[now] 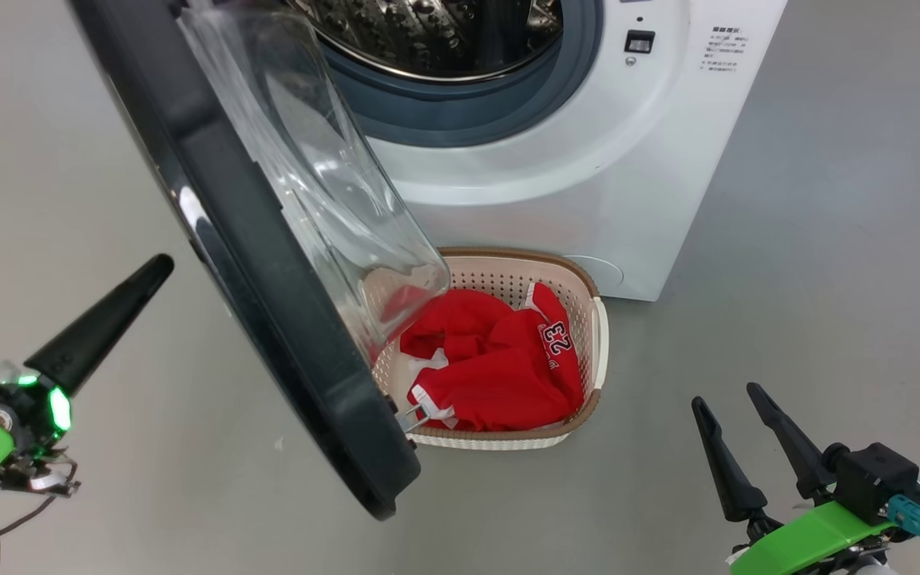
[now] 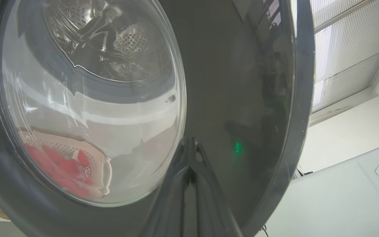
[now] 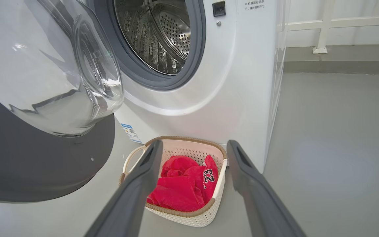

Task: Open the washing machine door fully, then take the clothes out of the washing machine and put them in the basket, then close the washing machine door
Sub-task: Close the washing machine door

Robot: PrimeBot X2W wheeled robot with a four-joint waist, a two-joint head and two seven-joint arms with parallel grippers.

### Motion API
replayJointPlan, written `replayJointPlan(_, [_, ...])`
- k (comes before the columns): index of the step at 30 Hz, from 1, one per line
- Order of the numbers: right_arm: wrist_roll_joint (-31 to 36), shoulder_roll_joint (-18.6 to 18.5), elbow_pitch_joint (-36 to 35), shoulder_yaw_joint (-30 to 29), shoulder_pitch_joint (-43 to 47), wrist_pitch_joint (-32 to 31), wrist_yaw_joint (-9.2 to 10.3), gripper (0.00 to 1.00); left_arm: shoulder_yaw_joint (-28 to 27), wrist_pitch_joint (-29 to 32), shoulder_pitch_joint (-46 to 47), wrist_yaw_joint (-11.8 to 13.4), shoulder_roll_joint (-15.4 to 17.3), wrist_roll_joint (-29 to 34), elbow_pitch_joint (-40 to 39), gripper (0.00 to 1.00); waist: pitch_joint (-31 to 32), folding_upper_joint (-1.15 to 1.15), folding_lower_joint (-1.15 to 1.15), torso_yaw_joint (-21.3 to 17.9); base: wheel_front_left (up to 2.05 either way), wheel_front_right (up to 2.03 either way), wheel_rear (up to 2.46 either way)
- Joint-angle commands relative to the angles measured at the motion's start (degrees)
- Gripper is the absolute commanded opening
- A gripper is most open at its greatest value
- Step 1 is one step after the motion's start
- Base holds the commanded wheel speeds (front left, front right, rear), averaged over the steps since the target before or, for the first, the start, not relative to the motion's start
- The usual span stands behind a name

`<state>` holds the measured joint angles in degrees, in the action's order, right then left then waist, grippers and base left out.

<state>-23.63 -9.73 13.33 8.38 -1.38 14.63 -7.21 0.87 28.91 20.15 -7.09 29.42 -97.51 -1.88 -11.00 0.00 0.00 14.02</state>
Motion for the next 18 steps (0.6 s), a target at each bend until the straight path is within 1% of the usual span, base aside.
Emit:
replayJointPlan(1, [0.3, -0.2, -1.2, 1.2, -1.4, 0.4, -0.28, 1.00, -2.5, 0.5, 2.8, -0.3, 2.9, -0.4, -1.8, 0.00, -0.1, 0.00, 0.00, -0.1, 0.00, 0.00, 0.00])
replayJointPlan(11, [0.3, 0.2, -1.2, 1.1, -1.9, 0.4, -0.28, 1.00, -1.0, 2.2, 4.9, -0.3, 2.4, -0.3, -2.8, 0.00, -0.5, 0.00, 0.00, -0.9, 0.00, 0.00, 0.00])
replayJointPlan(18, [0.2, 0.8, -1.2, 1.1, -2.5, 0.4, -0.28, 1.00, 1.3, 2.9, 8.2, -0.4, 0.8, 0.7, -2.3, 0.00, -1.0, 0.00, 0.00, -2.3, 0.00, 0.00, 0.00])
